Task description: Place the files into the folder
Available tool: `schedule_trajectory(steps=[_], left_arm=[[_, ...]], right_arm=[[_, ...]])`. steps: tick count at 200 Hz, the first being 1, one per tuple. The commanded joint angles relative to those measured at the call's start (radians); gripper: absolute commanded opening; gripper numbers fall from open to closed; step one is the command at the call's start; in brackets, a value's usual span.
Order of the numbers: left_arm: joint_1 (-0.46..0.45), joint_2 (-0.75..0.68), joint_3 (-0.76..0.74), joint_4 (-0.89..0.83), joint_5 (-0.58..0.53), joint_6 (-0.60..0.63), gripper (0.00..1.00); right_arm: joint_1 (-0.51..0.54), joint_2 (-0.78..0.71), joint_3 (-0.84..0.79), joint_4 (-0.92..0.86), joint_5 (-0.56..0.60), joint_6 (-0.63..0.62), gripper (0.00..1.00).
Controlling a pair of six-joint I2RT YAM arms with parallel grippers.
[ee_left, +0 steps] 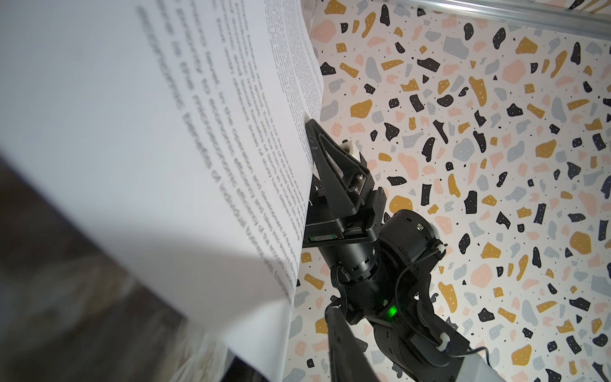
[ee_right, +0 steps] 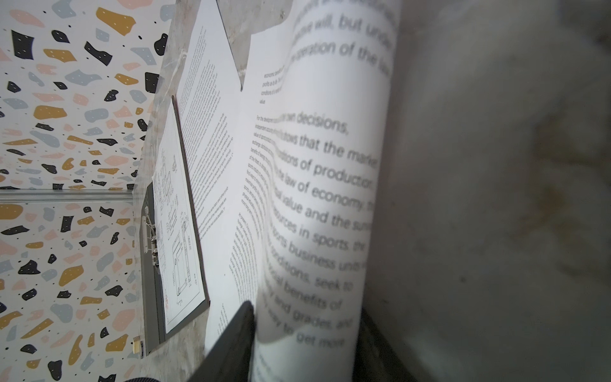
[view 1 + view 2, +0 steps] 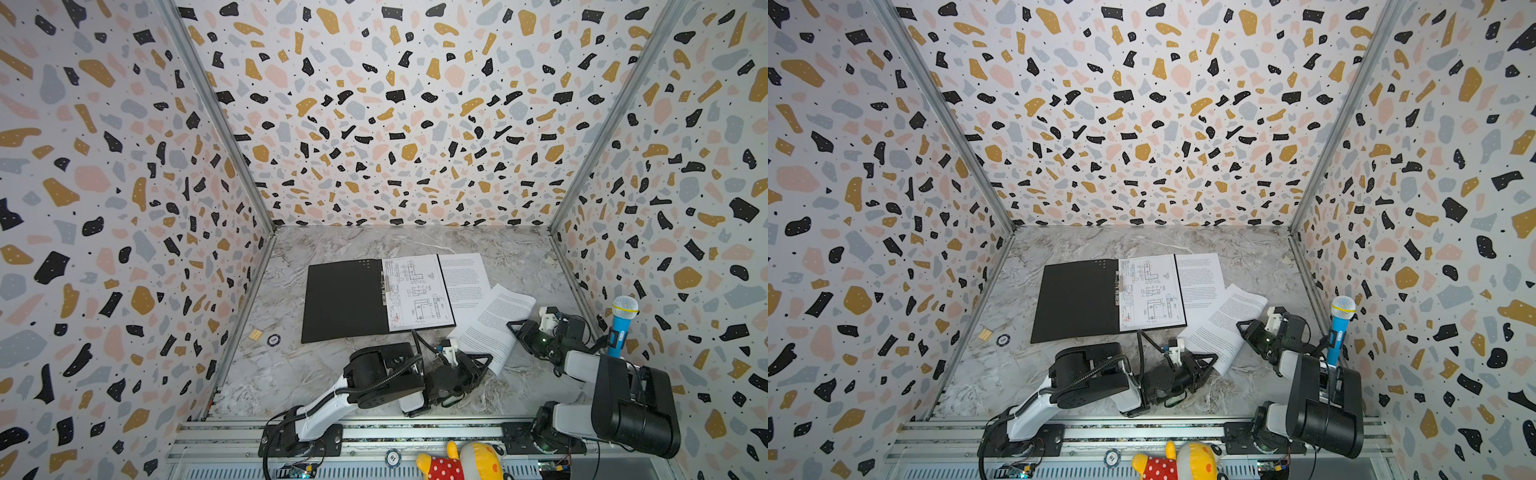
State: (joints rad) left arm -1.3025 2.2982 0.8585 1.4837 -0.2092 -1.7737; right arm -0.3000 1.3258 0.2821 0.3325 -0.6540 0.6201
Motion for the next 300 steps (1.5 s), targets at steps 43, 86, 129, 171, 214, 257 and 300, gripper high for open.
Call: schedule_trajectory(steps=[43,86,129,171,214,257,300], left_arm=[[0.007,0.046,0.025,0.111,-0.010,-0.015,0.20],[0.006,0.048,0.014,0.137,-0.024,-0.028,0.12],[0.006,0.065,0.017,0.170,-0.030,-0.048,0.06],[0.006,0.065,0.013,0.192,-0.037,-0.060,0.05],[0.006,0.066,0.012,0.222,-0.047,-0.074,0.04],[0.006,0.059,0.013,0.249,-0.045,-0.089,0.04],[0.006,0.065,0.007,0.258,-0.041,-0.100,0.04]], right_arm=[[-0.008,-0.042,-0.009,-0.089,0.027,-0.006,0.49],[-0.011,-0.052,0.003,-0.110,0.024,-0.014,0.55],[-0.014,-0.081,0.019,-0.146,0.022,-0.022,0.64],[-0.024,-0.107,0.029,-0.183,-0.005,-0.023,0.81],[-0.043,-0.160,0.025,-0.239,0.001,-0.044,0.87],[-0.088,-0.150,0.004,-0.241,-0.038,-0.041,0.88],[-0.099,-0.164,0.002,-0.230,-0.065,-0.017,0.83]])
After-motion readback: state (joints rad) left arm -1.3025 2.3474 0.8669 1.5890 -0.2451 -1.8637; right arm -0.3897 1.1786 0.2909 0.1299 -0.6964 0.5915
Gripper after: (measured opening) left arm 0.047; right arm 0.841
